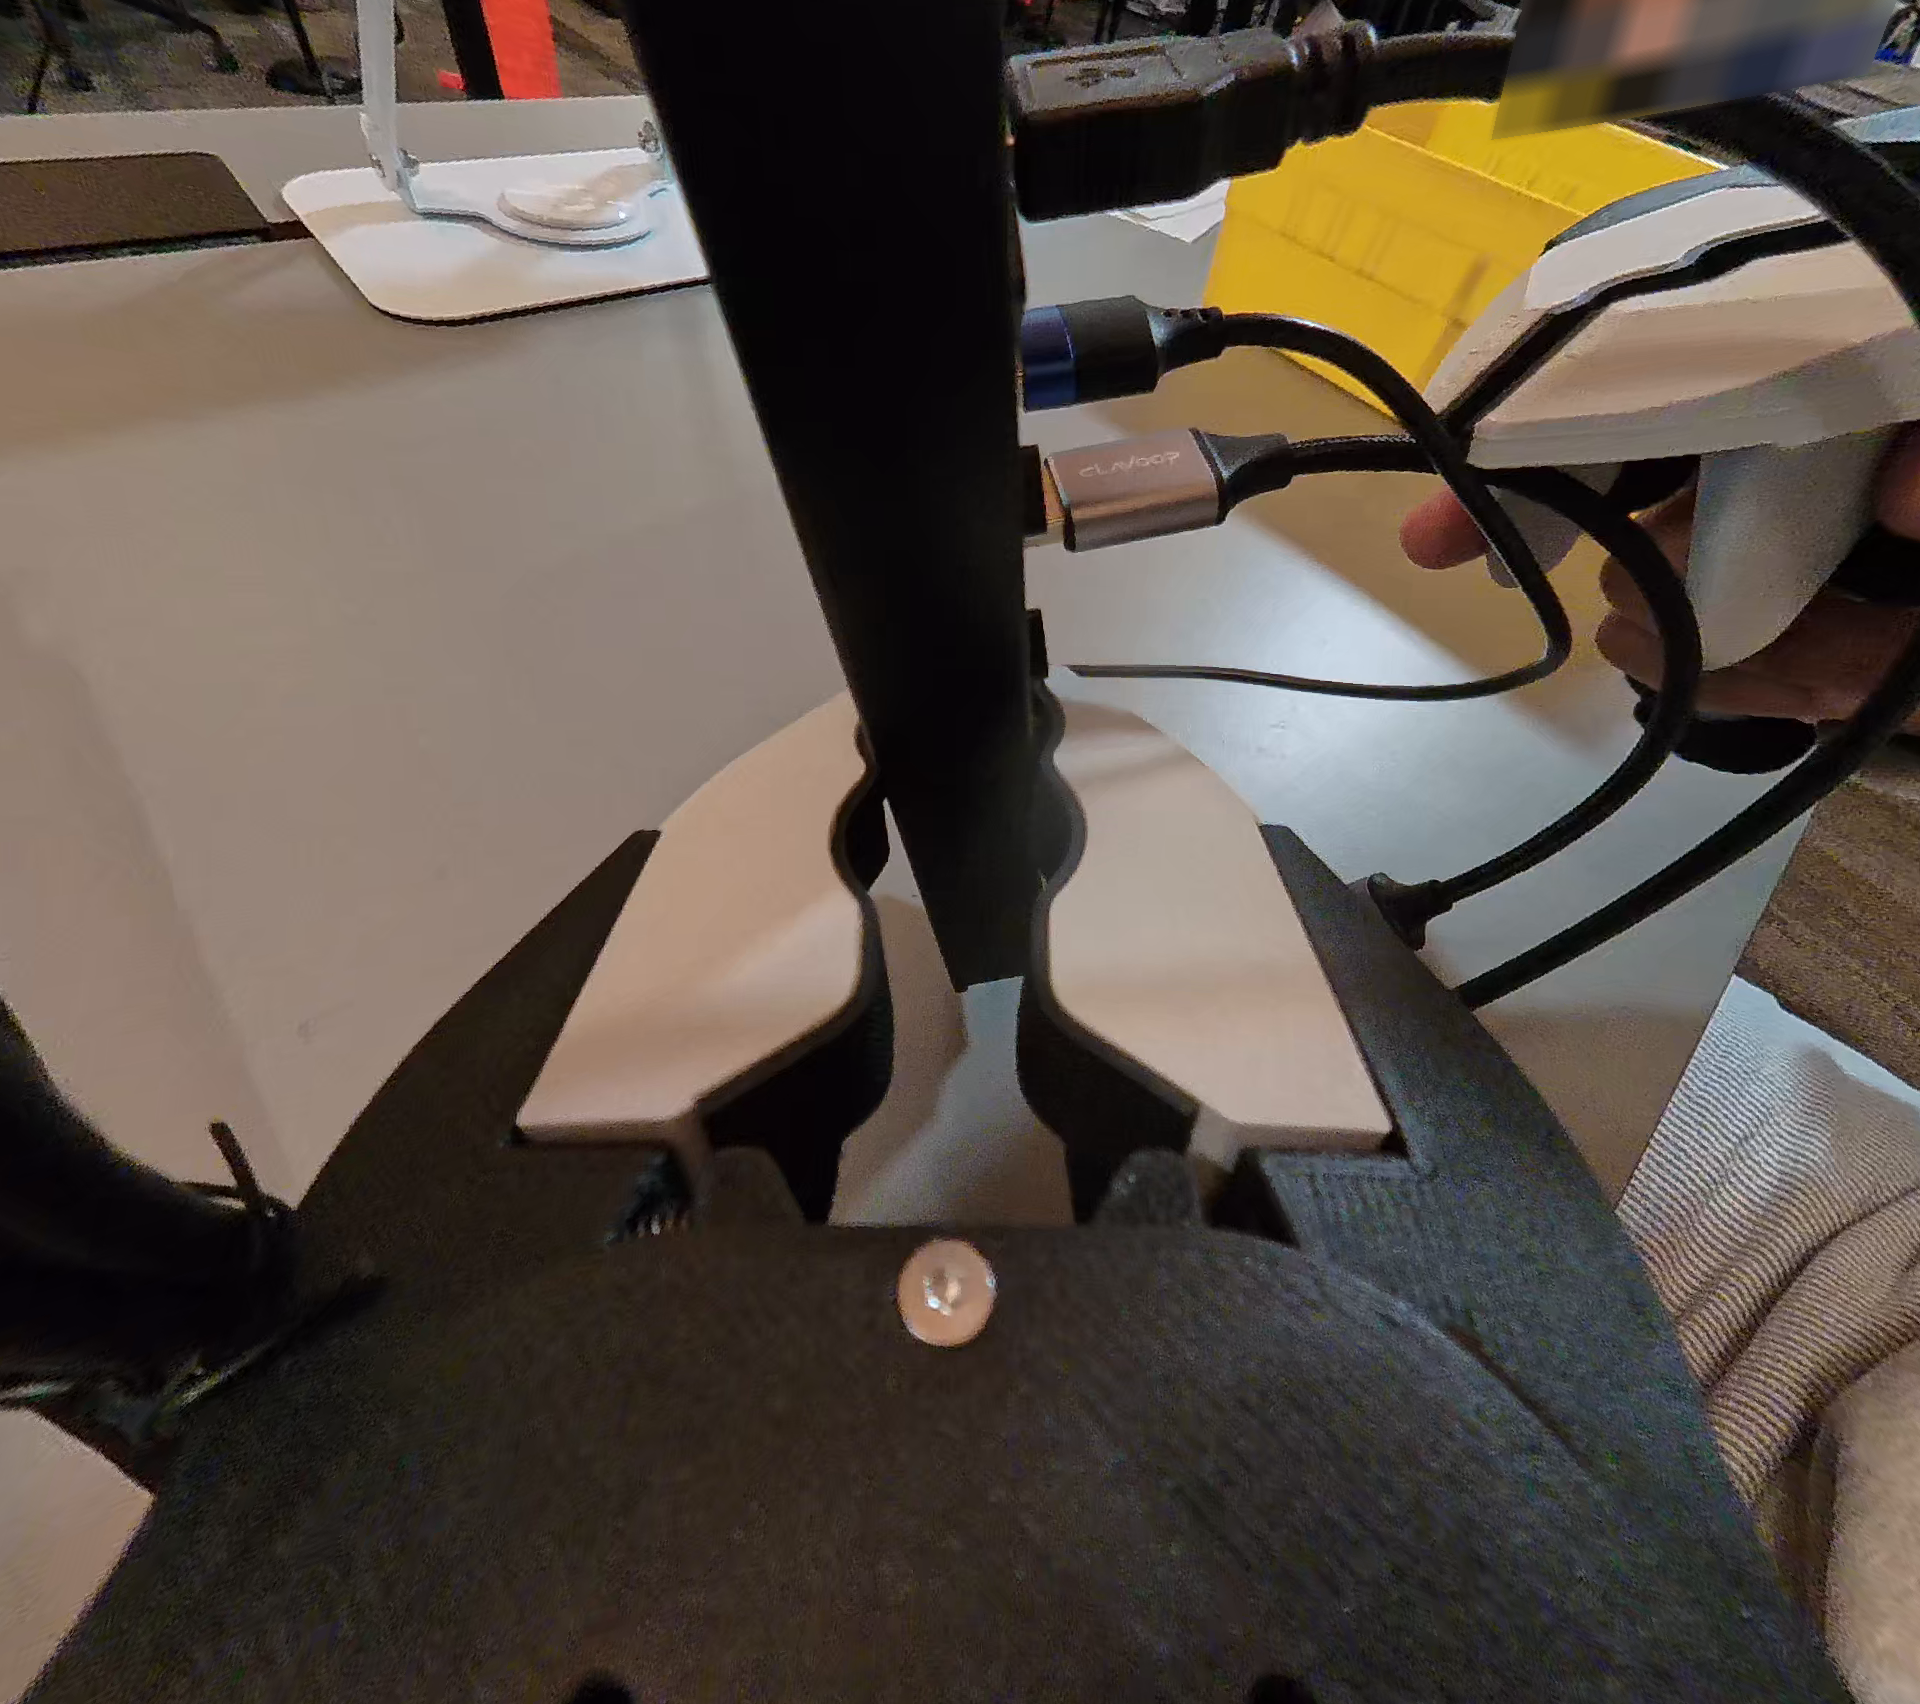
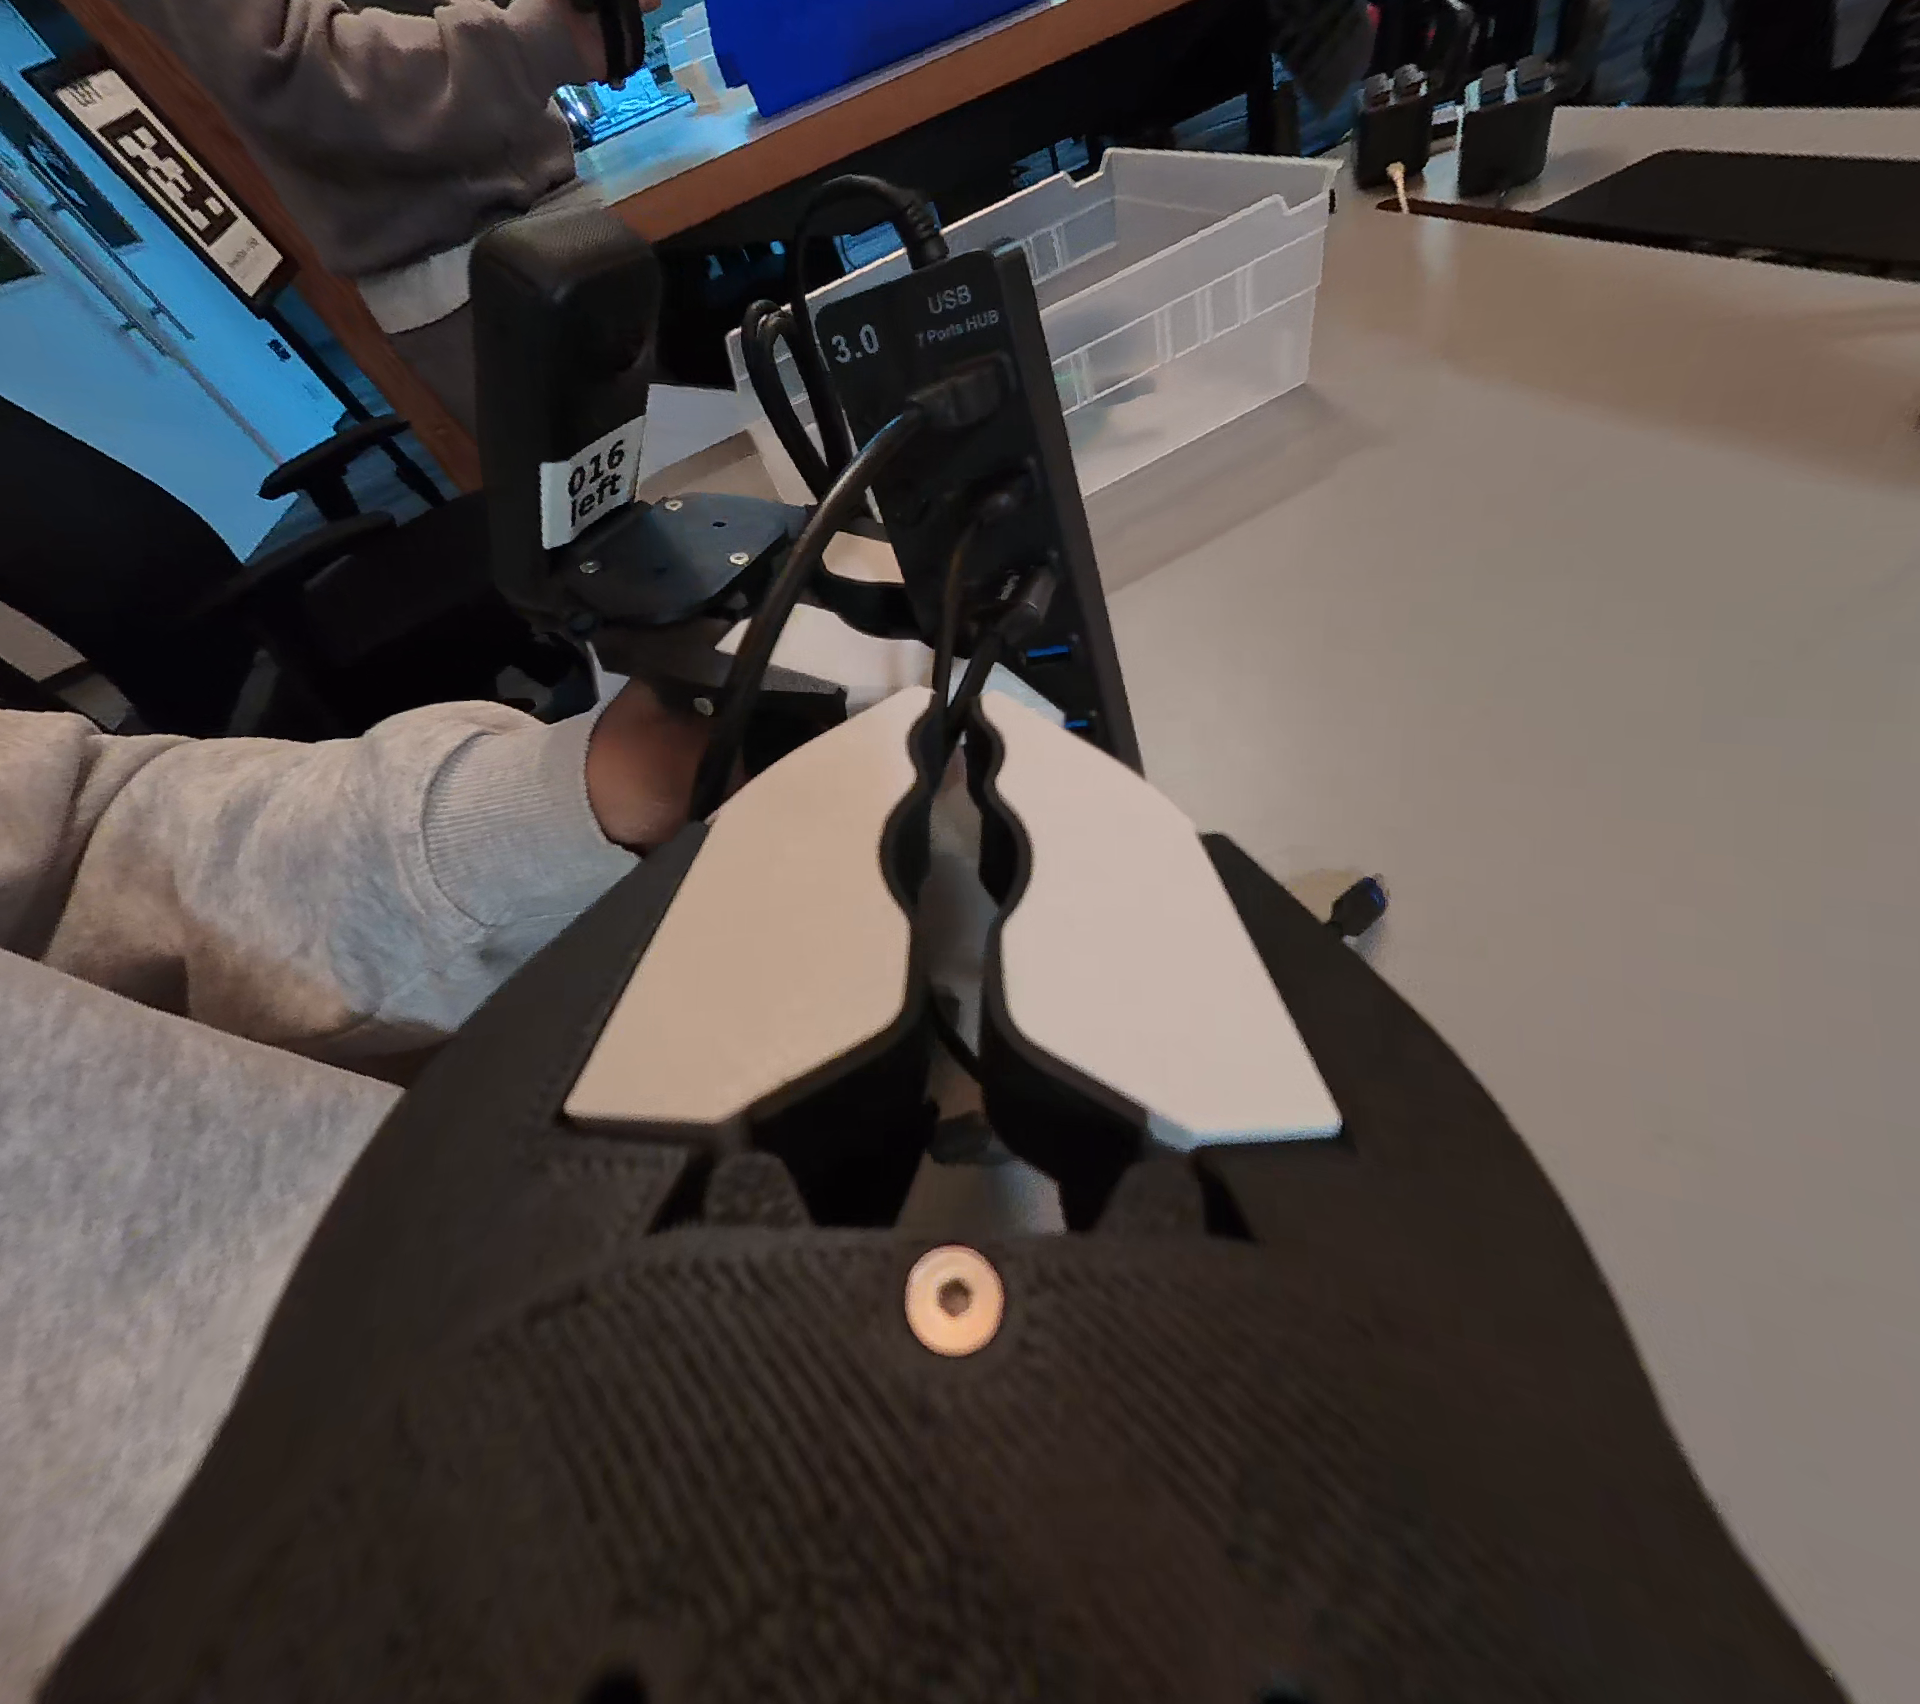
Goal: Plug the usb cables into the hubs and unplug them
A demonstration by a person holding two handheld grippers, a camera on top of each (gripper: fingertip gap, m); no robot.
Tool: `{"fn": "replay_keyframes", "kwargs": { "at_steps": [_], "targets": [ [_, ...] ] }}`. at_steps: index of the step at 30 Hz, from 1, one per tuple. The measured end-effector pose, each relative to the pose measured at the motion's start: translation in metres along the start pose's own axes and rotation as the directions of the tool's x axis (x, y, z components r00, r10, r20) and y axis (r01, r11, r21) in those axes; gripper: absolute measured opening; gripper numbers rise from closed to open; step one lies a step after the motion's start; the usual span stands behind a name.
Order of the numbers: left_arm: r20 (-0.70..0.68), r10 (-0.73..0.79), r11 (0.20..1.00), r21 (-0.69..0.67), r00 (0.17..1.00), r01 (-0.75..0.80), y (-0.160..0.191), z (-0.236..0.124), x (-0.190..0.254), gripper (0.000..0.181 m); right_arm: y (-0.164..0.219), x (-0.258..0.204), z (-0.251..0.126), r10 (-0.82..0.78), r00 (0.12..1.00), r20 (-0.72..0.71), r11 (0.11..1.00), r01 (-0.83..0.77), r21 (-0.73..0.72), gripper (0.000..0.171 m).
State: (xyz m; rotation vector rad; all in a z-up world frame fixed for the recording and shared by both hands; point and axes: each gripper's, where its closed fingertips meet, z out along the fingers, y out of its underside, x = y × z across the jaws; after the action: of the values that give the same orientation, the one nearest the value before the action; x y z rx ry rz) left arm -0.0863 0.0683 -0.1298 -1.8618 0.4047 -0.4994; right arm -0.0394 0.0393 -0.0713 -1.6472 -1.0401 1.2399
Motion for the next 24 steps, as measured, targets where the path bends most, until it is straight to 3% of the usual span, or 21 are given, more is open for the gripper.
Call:
{"fn": "replay_keyframes", "kwargs": {
  "at_steps": [14, 24],
  "targets": [
    [0.005, 0.020, 1.000, -0.009, 1.000, -0.020, 0.001, 0.001, 0.001, 0.026, 0.002, -0.005, 0.001, 0.040, 0.999, 0.028, 0.999, -0.040, -0.019, 0.002],
    [0.004, -0.081, 0.997, 0.014, 0.997, 0.081, 0.001, -0.002, -0.009, 0.025, 0.001, -0.003, 0.002, 0.011, 1.000, -0.009, 1.000, -0.011, -0.022, 0.009]
  ]
}}
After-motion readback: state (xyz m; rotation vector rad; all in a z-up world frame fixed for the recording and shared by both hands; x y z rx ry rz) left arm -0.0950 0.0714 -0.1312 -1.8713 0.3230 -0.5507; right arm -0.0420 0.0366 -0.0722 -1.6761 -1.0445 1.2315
